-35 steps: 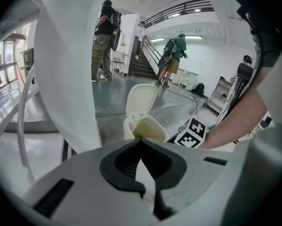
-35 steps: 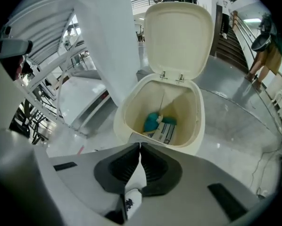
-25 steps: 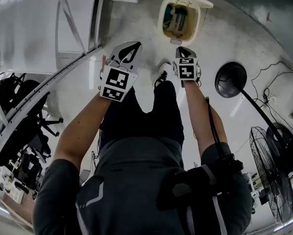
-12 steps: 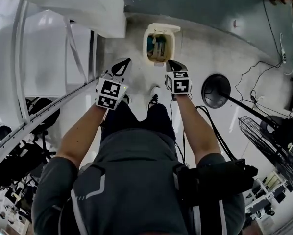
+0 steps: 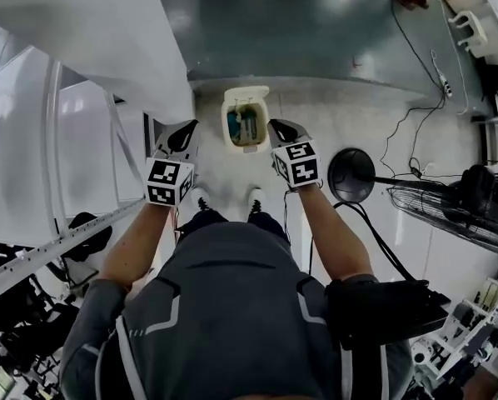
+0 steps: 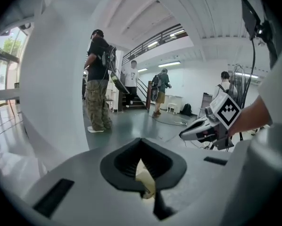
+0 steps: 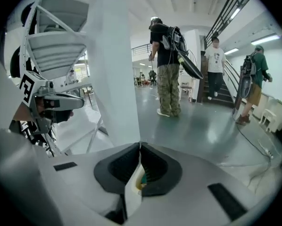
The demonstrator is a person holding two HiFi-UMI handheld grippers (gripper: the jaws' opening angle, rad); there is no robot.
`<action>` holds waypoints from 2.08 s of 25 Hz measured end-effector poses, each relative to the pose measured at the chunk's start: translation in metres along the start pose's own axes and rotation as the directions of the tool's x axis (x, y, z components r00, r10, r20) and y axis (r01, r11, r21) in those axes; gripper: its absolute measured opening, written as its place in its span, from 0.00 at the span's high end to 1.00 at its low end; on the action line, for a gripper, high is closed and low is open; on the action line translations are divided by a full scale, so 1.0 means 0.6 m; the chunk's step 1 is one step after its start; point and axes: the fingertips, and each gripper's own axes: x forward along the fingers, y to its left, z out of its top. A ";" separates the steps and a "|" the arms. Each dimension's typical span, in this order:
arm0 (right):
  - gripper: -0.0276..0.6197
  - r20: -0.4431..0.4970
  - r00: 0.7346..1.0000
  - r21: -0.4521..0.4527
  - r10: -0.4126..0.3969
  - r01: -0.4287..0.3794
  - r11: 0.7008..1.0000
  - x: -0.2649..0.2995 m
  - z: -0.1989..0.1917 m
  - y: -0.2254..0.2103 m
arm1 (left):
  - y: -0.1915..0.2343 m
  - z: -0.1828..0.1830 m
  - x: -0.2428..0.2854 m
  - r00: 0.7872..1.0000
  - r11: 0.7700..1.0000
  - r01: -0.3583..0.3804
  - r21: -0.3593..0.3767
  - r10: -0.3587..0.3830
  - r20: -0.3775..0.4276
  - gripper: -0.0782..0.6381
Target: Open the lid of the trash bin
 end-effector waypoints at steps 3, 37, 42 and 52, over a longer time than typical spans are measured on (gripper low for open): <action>0.91 0.052 0.998 -0.027 -0.034 0.035 0.999 -0.044 0.042 -0.010 | -0.022 0.059 -0.012 0.994 0.997 0.073 0.027 -0.074 0.076 0.88; 0.91 0.612 0.769 -0.016 -0.187 0.248 0.969 -0.461 0.440 -0.109 | 0.064 0.450 -0.233 0.864 0.981 -0.191 0.017 0.160 0.476 0.88; 0.91 0.629 0.757 -0.027 -0.174 0.246 0.969 -0.462 0.454 -0.098 | 0.048 0.458 -0.235 0.870 0.986 -0.161 0.039 0.123 0.478 0.88; 0.91 0.631 0.758 -0.027 -0.163 0.231 0.973 -0.461 0.466 -0.092 | 0.040 0.470 -0.251 0.850 0.999 -0.042 -0.021 0.047 0.525 0.88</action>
